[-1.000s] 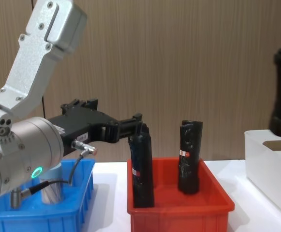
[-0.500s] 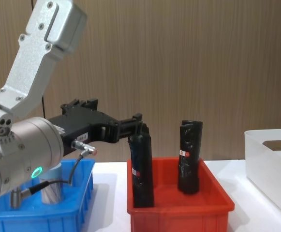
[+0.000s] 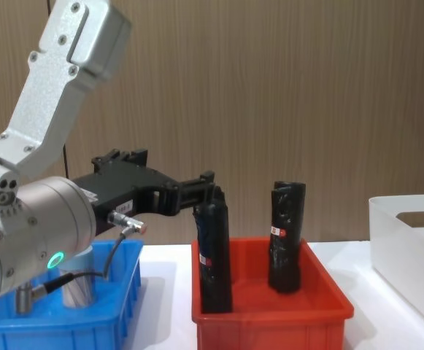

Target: Pick the cotton swabs from the blue box and place them into the white box.

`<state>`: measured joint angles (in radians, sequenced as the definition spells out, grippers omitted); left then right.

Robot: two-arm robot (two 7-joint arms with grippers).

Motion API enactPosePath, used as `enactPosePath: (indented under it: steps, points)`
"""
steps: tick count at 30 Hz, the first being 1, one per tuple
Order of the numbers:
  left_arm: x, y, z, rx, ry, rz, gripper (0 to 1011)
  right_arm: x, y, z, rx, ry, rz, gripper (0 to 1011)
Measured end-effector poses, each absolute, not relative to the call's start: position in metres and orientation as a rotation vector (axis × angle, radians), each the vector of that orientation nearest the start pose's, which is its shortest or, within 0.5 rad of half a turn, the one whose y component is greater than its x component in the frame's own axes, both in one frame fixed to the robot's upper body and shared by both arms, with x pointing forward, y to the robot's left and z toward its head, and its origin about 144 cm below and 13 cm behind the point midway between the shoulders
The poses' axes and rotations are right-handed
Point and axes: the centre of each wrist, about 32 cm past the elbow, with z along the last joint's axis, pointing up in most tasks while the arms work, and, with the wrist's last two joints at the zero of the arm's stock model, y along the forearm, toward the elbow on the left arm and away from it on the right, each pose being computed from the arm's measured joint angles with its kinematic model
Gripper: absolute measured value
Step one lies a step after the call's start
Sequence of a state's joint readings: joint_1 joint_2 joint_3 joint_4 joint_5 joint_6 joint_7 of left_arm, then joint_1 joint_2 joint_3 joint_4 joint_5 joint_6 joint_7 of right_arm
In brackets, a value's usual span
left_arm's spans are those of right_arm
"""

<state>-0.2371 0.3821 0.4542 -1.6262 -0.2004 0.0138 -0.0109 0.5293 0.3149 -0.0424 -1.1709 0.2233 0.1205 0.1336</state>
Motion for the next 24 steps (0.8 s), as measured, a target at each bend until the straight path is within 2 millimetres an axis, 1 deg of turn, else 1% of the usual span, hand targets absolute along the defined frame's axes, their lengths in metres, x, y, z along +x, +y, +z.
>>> enactPosePath:
  steps: [1, 3, 4, 7, 10, 11, 12, 14, 16, 17, 24]
  points:
    - [0.492, 0.1984, 1.2044, 0.061, -0.268, 1.124, 1003, 0.5946, -0.347, 1.2406, -0.053, -0.059, -1.533, 543]
    - [0.492, 0.1984, 1.2044, 0.061, -0.268, 1.124, 1004, 0.5947, -0.3479, 1.2401, -0.055, -0.056, -1.535, 577]
    - [0.492, 0.1984, 1.2044, 0.061, -0.268, 1.124, 1004, 0.5948, -0.3486, 1.2395, -0.056, -0.054, -1.537, 634]
    - [0.492, 0.1984, 1.2044, 0.061, -0.268, 1.124, 1004, 0.5948, -0.3498, 1.2386, -0.057, -0.051, -1.542, 701]
    - [0.492, 0.1984, 1.2044, 0.061, -0.268, 1.124, 1004, 0.5948, -0.3507, 1.2382, -0.058, -0.049, -1.545, 797]
    - [0.492, 0.1984, 1.2044, 0.061, -0.268, 1.124, 1004, 0.5947, -0.3512, 1.238, -0.057, -0.049, -1.546, 850]
    - [0.492, 0.1984, 1.2044, 0.061, -0.268, 1.124, 1004, 0.5947, -0.3515, 1.238, -0.057, -0.049, -1.547, 868]
    - [0.492, 0.1984, 1.2044, 0.061, -0.268, 1.124, 1004, 0.5946, -0.352, 1.238, -0.056, -0.05, -1.549, 935]
    - [0.492, 0.1984, 1.2044, 0.061, -0.268, 1.124, 1004, 0.5944, -0.3524, 1.2378, -0.055, -0.05, -1.55, 966]
    - [0.492, 0.1984, 1.2044, 0.061, -0.268, 1.124, 1004, 0.5943, -0.3528, 1.2377, -0.054, -0.05, -1.551, 1002]
    - [0.492, 0.1984, 1.2044, 0.061, -0.268, 1.124, 1004, 0.5939, -0.3536, 1.2371, -0.053, -0.051, -1.553, 1002]
